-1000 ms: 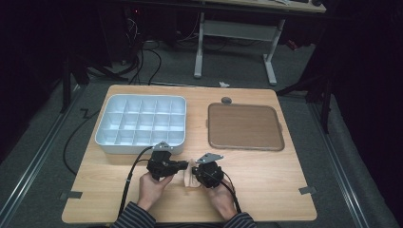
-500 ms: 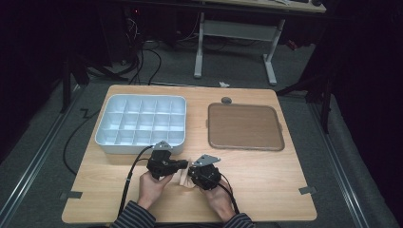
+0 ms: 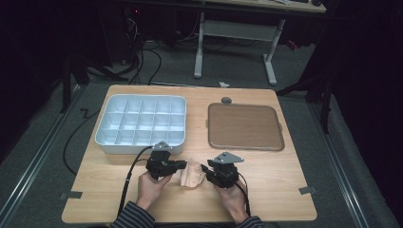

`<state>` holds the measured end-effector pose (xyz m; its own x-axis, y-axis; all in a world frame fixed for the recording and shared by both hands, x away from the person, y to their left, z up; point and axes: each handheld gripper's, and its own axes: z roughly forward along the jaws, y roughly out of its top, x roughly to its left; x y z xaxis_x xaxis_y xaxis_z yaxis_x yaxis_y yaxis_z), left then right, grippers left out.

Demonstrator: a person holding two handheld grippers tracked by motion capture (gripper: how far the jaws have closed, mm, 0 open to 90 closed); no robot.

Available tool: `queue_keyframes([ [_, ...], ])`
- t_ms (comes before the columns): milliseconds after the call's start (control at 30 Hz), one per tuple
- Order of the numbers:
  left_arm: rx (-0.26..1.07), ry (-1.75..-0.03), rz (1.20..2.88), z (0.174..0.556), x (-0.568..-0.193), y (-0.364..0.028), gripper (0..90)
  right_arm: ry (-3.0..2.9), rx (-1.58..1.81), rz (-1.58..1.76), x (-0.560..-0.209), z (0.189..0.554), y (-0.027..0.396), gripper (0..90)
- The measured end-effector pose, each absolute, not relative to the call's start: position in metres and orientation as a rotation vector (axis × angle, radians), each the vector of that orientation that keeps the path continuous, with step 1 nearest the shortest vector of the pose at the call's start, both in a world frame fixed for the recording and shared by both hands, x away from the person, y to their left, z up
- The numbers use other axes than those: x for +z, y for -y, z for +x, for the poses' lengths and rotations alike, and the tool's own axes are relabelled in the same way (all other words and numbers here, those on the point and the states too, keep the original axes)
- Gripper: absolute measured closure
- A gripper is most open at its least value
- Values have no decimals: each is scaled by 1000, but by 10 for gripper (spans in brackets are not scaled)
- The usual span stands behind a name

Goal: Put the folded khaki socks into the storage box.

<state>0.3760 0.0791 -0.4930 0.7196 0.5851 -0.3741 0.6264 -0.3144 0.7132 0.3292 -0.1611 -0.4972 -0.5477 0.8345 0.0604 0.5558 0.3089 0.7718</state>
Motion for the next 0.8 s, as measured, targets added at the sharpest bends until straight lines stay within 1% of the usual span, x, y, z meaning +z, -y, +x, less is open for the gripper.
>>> queue_keyframes([
  [100, -55, -923, 2004, 376, -493, -79, 884, -2228, 1101, 1279, -504, 329, 165, 616],
  [400, -52, -919, 2003, 374, -492, -78, 884, -2260, 1113, 1280, -511, 329, 160, 630],
  [467, -54, -917, 2002, 374, -492, -78, 884, -2277, 1090, 1279, -513, 330, 157, 664],
  [633, -57, -909, 2001, 374, -490, -77, 884, -2330, 1042, 1258, -522, 334, 152, 783],
  [800, -61, -903, 2001, 373, -490, -75, 884, -2334, 1022, 1246, -524, 335, 150, 844],
])
